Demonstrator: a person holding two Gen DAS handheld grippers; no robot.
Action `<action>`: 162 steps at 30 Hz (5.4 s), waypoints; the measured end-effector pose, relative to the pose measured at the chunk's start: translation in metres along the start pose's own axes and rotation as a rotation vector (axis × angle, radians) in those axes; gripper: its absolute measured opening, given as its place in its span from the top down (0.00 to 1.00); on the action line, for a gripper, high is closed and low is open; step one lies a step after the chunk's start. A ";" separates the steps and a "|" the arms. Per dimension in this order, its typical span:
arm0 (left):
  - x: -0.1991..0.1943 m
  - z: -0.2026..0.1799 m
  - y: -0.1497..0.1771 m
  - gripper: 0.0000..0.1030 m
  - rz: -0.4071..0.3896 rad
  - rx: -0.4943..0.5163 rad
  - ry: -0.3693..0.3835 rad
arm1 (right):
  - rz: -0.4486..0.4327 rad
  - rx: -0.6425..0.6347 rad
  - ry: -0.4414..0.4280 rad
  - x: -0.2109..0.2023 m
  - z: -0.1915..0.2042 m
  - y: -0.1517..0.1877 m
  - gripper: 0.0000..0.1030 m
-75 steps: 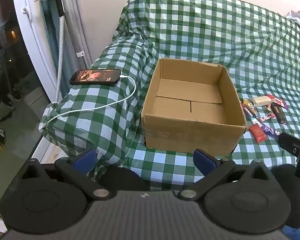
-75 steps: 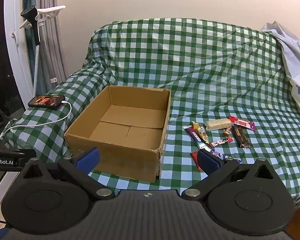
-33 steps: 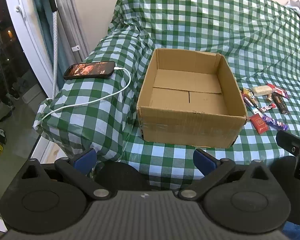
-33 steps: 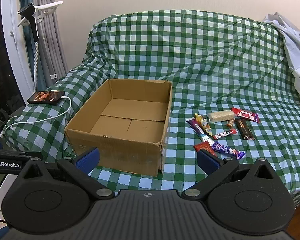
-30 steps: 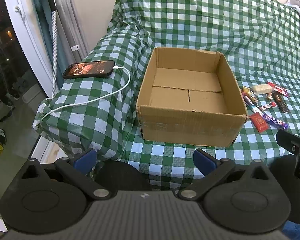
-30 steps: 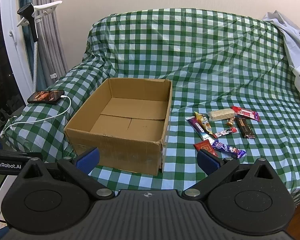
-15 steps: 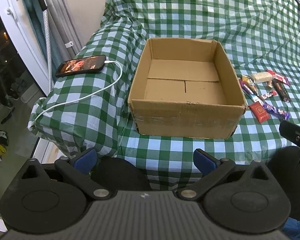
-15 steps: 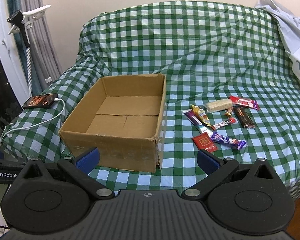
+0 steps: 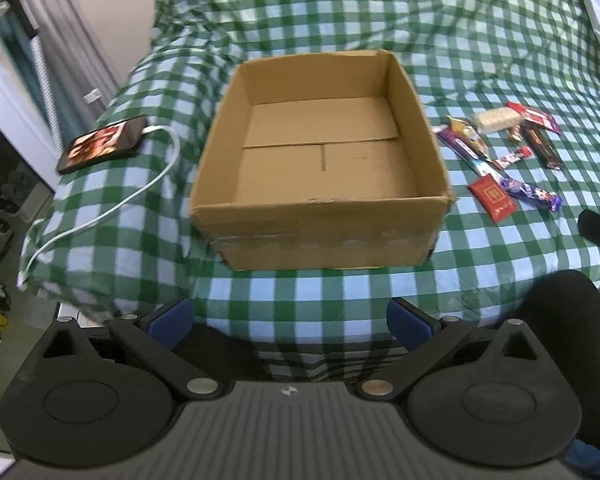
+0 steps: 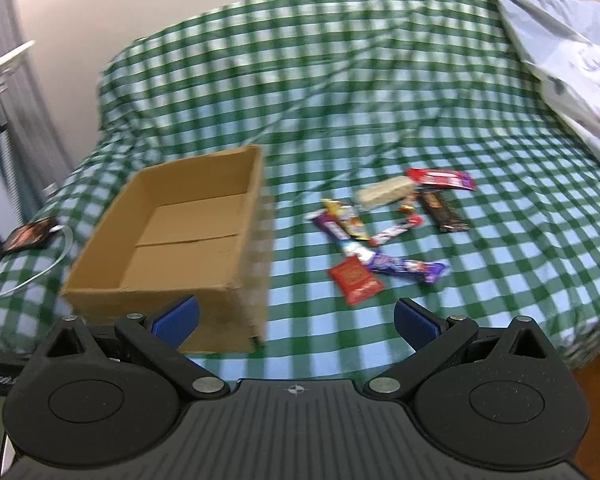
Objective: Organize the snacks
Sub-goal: 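Grasp the purple cow-print bar with the right tool while the left tool grasps the red square packet, then carry the purple bar and red packet with both tools over the cardboard box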
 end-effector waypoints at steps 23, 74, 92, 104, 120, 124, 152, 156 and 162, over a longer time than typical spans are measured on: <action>0.066 -0.119 -0.058 0.00 0.129 0.154 0.075 | 0.284 -0.320 0.107 0.231 -0.142 -0.003 0.00; 0.252 -0.276 -0.145 0.54 0.299 0.054 0.271 | 0.240 -0.122 0.135 0.231 -0.223 0.021 0.83; 0.066 -0.135 -0.070 0.54 0.113 0.021 0.283 | 0.023 -0.039 -0.099 0.072 -0.106 -0.014 0.83; -0.008 0.016 -0.005 0.54 0.012 -0.189 0.190 | 0.021 -0.219 -0.351 -0.015 0.042 0.006 0.83; -0.030 0.054 0.028 0.54 -0.075 -0.240 0.246 | 0.026 -0.373 -0.307 -0.050 0.104 0.024 0.83; -0.029 0.057 0.028 0.54 -0.076 -0.251 0.250 | 0.032 -0.398 -0.304 -0.049 0.110 0.025 0.83; -0.006 0.054 0.024 0.54 -0.013 -0.261 0.247 | 0.097 -0.394 -0.295 -0.028 0.111 0.031 0.83; -0.001 0.057 0.019 0.54 -0.012 -0.270 0.244 | 0.103 -0.391 -0.289 -0.023 0.110 0.030 0.83; 0.007 0.064 0.007 0.54 -0.017 -0.293 0.242 | 0.097 -0.387 -0.273 -0.015 0.112 0.024 0.83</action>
Point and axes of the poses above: each gripper's, at about its wrist camera, not at the fingertips, and x roughly the way its jaws point, z to its left, y to its underside, the point moved 6 cm from there along x, roughly the way its jaws point, and after that the axes turned 3 degrees about -z, right-handed, at the moved point
